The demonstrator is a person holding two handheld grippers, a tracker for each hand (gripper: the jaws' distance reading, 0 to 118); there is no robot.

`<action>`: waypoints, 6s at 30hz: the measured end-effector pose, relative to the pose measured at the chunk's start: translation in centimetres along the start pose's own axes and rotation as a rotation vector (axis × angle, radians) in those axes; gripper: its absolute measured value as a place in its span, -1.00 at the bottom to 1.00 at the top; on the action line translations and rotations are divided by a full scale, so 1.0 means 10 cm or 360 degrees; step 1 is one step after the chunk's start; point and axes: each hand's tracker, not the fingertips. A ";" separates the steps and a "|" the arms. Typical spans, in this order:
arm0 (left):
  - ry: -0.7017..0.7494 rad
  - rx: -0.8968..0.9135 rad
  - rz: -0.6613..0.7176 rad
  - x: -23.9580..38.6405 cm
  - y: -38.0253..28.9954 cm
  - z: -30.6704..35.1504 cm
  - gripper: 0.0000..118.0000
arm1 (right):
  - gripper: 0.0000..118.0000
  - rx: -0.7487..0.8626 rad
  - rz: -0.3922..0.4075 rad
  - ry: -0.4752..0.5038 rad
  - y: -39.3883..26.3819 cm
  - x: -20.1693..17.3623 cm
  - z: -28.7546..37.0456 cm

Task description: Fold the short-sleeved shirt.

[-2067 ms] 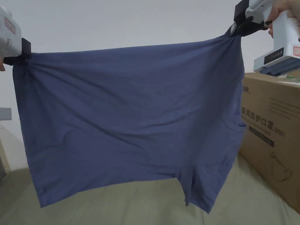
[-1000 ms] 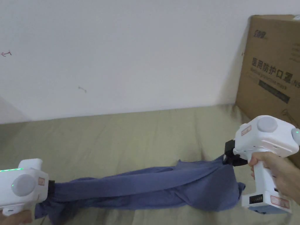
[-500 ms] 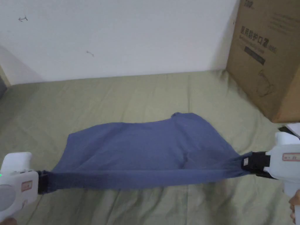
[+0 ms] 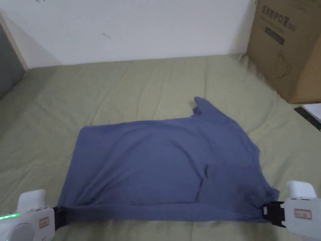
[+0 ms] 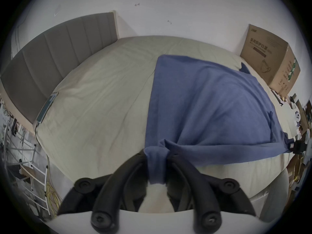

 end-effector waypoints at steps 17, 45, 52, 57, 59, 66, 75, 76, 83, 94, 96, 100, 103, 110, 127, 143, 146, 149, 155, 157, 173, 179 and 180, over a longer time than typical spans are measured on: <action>-0.0054 0.0189 0.0028 -0.11 -0.44 0.76 -0.96 | -0.37 0.0178 0.0235 -0.0065 -0.33 -0.26 0.60; -0.0173 -0.0030 0.0136 -0.17 -0.01 0.13 -0.87 | 0.48 0.0118 0.0092 -0.0127 -0.19 -0.05 0.13; -0.0197 -0.0036 0.0155 -0.15 0.00 0.15 -0.87 | -0.91 0.0045 0.0091 -0.0100 -0.17 0.01 -0.10; -0.0192 -0.0045 0.0152 -0.15 0.06 0.19 -0.87 | -0.91 0.0117 0.0080 -0.0093 -0.16 0.06 0.09; -0.0181 -0.0023 0.0107 -0.13 0.15 0.23 -0.87 | -0.91 0.0163 0.0032 -0.0044 -0.02 0.06 0.21; -0.0178 0.0037 0.0035 -0.01 0.85 -0.08 -0.87 | -0.91 0.0252 0.0103 -0.0040 0.92 -0.03 0.01; -0.0165 -0.0238 0.0058 0.15 1.09 -0.86 -0.53 | -0.47 -0.0078 0.0089 -0.0169 1.21 0.01 -0.97; -0.0195 -0.0218 0.0056 0.12 1.07 -0.81 -0.01 | -0.12 -0.0061 0.0095 -0.0159 1.18 0.01 -0.91; -0.0287 -0.0018 0.0146 -0.15 0.87 -0.17 0.80 | 0.18 0.0182 0.0117 -0.0084 1.00 -0.01 -0.21; -0.0301 -0.0028 0.0219 -0.17 0.34 -0.04 -0.83 | -1.00 0.0164 -0.0001 -0.0032 0.23 -0.06 0.18; -0.0297 -0.0043 0.0251 -0.19 0.40 -0.15 0.23 | -1.00 0.0178 -0.0023 -0.0050 0.17 -0.04 0.19; -0.0214 -0.0140 0.0350 -0.19 0.47 -0.52 0.36 | -0.26 0.0191 -0.0155 -0.0035 0.15 0.06 0.17; -0.0206 -0.0204 0.0287 -0.06 0.44 -0.72 -0.10 | 0.59 0.0119 -0.0158 0.0015 0.18 0.07 0.11; -0.0177 -0.0185 0.0106 0.03 0.61 -0.62 -0.90 | 0.70 0.0142 -0.0103 -0.0026 0.38 0.04 -0.12; -0.0237 -0.0163 -0.0042 -0.02 0.62 -0.21 -0.90 | -0.90 -0.0002 -0.0008 -0.0046 0.59 0.15 -0.10; -0.0246 -0.0261 0.0041 -0.30 -0.24 -0.02 -0.67 | -0.92 -0.0202 0.0000 -0.0148 -0.30 0.32 0.05; -0.0206 -0.0270 0.0038 -0.32 -0.19 -0.03 0.60 | -0.03 -0.0131 0.0019 -0.0173 -0.17 0.31 0.14; -0.0255 -0.0148 0.0091 -0.31 -0.04 0.22 0.81 | 0.82 -0.0021 0.0007 -0.0135 -0.02 0.27 0.32; -0.0270 0.0082 0.0097 -0.11 0.36 0.43 -0.95 | -0.92 0.0125 0.0030 -0.0096 0.35 0.10 0.44; -0.0278 0.0094 0.0085 0.00 0.47 0.35 -0.97 | -1.00 0.0138 0.0018 -0.0075 0.46 0.03 0.33; -0.0323 0.0053 0.0028 0.43 1.46 -0.45 -1.00 | 0.57 0.0058 0.0025 0.0056 2.67 -0.05 -1.43; -0.0306 -0.0041 0.0110 0.38 1.61 -0.85 0.00 | 0.03 -0.0221 0.0100 -0.0094 2.97 -0.08 -2.33; -0.0303 -0.0076 0.0118 0.37 1.63 -0.91 0.46 | -0.01 -0.0291 0.0111 -0.0143 2.95 -0.11 -2.42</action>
